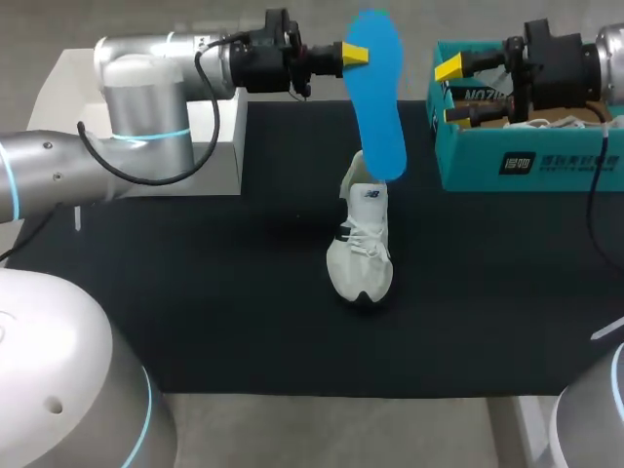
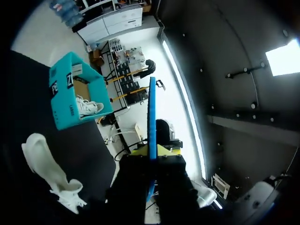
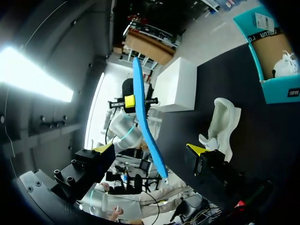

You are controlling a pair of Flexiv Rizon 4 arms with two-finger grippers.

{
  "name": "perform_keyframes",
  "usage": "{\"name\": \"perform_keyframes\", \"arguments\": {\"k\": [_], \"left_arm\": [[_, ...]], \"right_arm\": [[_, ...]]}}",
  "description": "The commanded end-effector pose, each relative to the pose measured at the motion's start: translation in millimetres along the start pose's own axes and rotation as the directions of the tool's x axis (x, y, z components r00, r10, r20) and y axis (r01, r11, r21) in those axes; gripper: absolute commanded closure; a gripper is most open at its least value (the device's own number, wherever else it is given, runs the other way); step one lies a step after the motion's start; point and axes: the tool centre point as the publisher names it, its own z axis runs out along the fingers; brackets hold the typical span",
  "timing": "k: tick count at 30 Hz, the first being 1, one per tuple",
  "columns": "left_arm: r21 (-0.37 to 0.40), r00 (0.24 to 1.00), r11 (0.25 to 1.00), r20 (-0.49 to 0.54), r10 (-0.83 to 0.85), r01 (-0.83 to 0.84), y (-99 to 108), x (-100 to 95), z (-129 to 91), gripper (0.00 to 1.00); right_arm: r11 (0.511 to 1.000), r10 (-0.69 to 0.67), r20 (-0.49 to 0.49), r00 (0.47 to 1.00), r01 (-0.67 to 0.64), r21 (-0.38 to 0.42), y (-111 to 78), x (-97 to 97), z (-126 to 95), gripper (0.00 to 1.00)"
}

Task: Take the shoe out of the shoebox, open the shoe tongue, remove and reinsert the insole, then place the shoe into the shoebox

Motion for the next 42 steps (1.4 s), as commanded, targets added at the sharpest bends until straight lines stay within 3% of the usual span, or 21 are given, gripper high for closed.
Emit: {"name": "perform_keyframes", "arguments": {"k": [1,9,10,12,13,15,18,30,34,42], "left_arm": [[0.077,0.538,0.533,0.074,0.839,-0.842,3.0,5.0,-2.5,1.0],[0.077,0.538,0.533,0.074,0.839,-0.842,3.0,5.0,-2.5,1.0],[0.046,0.362,0.36,0.071,0.929,-0.932,1.6,-1.6,-2.1,1.0],[0.046,0.136,0.137,-0.021,0.99,-0.989,-1.0,-10.0,-3.5,1.0],[-0.011,0.102,0.102,0.008,0.995,-0.995,-5.8,-17.9,-4.3,1.0],[0.016,0.036,0.035,0.062,0.997,-0.999,-17.6,-24.0,-6.5,1.0],[-0.008,-0.066,-0.065,0.076,0.995,-0.998,-29.3,-20.6,-11.6,1.0],[-0.03,-0.449,-0.448,0.062,0.892,-0.894,-29.3,-20.6,-11.6,1.0],[-0.056,-0.557,-0.559,-0.051,0.829,-0.827,-29.0,-31.2,-7.5,1.0],[-0.024,-0.76,-0.762,-0.058,0.647,-0.647,-27.7,-31.0,-7.3,1.0]], "right_arm": [[1.0,0.005,-0.001,1.0,-0.005,-0.009,-3.3,-1.3,1.0,0.0],[1.0,0.015,-0.012,1.0,-0.015,-0.005,-5.8,-3.0,4.3,0.0],[1.0,0.016,-0.012,1.0,-0.017,-0.005,-6.1,-3.2,4.4,0.0],[1.0,0.018,-0.012,1.0,-0.019,-0.006,-6.6,-3.4,4.9,0.0],[1.0,0.019,-0.012,1.0,-0.019,-0.006,-7.0,-3.4,5.1,0.0],[1.0,0.021,-0.011,1.0,-0.021,-0.007,-7.5,-3.3,5.3,0.0],[1.0,0.024,-0.01,1.0,-0.024,-0.006,-8.1,-3.2,5.4,0.0],[0.999,0.038,-0.011,0.999,-0.038,0.009,-10.2,-6.8,8.8,0.0],[0.999,0.041,-0.013,0.999,-0.041,0.009,-10.2,-7.7,8.6,0.0],[0.999,0.054,-0.026,0.998,-0.054,0.001,-13.6,-12.9,9.0,0.0]]}}
